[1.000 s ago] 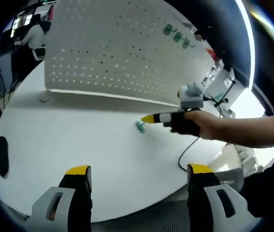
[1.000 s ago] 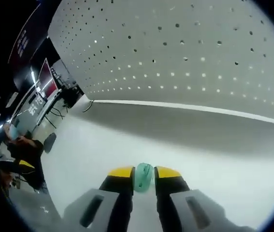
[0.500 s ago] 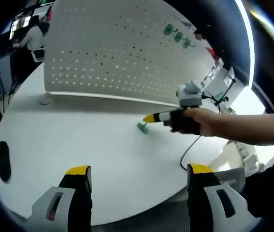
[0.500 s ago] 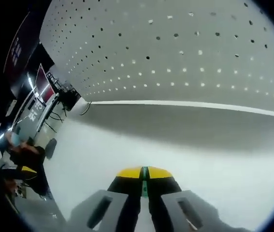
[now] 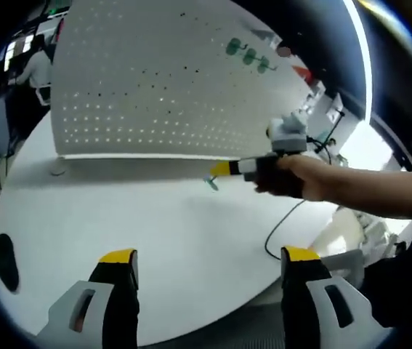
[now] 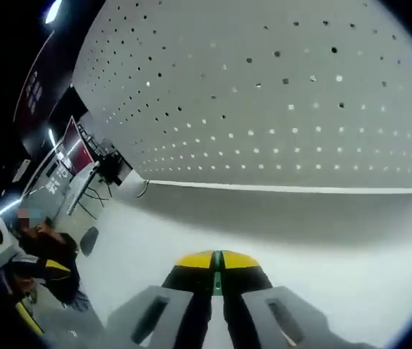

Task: Insert the hook assembly into the mounting plate slot until the hook locks in place.

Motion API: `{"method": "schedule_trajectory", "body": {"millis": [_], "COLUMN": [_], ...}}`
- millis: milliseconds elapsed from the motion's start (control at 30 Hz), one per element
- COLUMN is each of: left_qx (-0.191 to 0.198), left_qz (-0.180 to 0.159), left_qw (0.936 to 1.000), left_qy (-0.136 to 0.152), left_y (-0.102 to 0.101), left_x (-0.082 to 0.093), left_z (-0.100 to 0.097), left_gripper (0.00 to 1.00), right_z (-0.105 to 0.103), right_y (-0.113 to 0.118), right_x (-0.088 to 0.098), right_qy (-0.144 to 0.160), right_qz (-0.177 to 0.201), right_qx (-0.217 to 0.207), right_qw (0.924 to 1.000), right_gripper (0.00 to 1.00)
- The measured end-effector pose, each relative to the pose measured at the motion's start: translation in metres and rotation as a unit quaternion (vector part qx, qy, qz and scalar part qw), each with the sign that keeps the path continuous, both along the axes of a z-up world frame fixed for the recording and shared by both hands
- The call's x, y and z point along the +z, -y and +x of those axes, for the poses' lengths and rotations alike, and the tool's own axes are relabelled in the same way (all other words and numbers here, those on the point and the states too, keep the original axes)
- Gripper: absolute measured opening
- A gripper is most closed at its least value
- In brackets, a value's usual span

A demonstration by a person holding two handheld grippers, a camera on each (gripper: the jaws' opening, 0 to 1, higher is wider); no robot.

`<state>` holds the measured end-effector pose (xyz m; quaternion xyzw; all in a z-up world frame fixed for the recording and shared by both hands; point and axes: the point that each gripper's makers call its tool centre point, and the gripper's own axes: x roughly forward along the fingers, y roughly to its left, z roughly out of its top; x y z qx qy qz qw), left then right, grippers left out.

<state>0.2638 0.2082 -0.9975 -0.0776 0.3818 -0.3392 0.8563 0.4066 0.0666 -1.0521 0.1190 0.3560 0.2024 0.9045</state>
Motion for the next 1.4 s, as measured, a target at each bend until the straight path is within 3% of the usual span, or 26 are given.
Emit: {"method": "schedule_trajectory", "body": {"millis": [333, 467, 567, 733, 867, 1167, 1400], "left_qx": [-0.007, -0.01, -0.008, 0.002, 0.001, 0.005, 0.011], "left_qz": [0.001, 0.006, 0.006, -0.023, -0.035, -0.083, -0.128], "left_qw": [0.9998, 0.9997, 0.9997, 0.9993, 0.999, 0.9962, 0.9916], "left_qy": [0.017, 0.021, 0.024, 0.028, 0.028, 0.026, 0.015], "left_y": [0.011, 0.016, 0.021, 0.034, 0.041, 0.051, 0.055], "left_x": [0.014, 0.018, 0.022, 0.036, 0.042, 0.059, 0.068], "left_z": [-0.001, 0.001, 0.005, 0.014, 0.017, 0.024, 0.024], "left_gripper": [0.8, 0.78, 0.77, 0.73, 0.7, 0.57, 0.44], "right_z": [-0.018, -0.031, -0.044, -0.067, -0.082, -0.107, -0.113], "right_y": [0.003, -0.004, -0.007, -0.019, -0.028, -0.052, -0.062], "right_x": [0.056, 0.087, 0.101, 0.126, 0.146, 0.163, 0.169], "right_qy": [0.059, 0.091, 0.106, 0.117, 0.139, 0.144, 0.16], "right_qz": [0.04, 0.086, 0.083, 0.13, 0.142, 0.176, 0.177], "right_qx": [-0.006, -0.002, 0.005, 0.008, 0.014, 0.033, 0.039], "right_qw": [0.9974, 0.9921, 0.9908, 0.9845, 0.98, 0.9731, 0.9703], "right_gripper": [0.0, 0.0, 0.0, 0.0, 0.0, 0.0, 0.0]}}
